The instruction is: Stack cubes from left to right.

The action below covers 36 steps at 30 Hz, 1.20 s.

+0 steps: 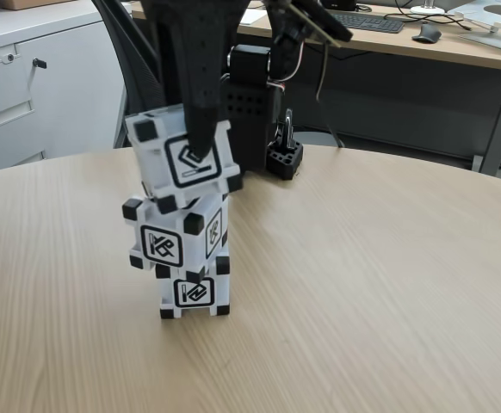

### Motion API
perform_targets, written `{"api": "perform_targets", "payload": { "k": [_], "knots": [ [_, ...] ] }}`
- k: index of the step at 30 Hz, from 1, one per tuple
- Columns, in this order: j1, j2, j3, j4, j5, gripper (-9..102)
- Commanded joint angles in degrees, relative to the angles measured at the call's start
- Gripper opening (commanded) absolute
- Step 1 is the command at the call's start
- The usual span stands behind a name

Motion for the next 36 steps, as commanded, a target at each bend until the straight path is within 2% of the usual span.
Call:
{"api": "perform_targets", "payload": {
  "k": [1, 9, 22, 28, 32, 36],
  "knots": [
    [0.18, 1.49, -0.26, 1.32, -0.53, 27],
    [0.00, 1.49, -0.26, 1.32, -0.62, 34],
    [-0.53, 1.49, -0.35, 1.23, 0.26, 33],
    [-0.62, 2.29, -0.35, 1.58, 4.31, 24],
    [-0.62, 2.37, -0.35, 1.67, 5.98, 14],
    [-0.62, 2.37, -0.35, 1.67, 5.19, 16]
  ]
}}
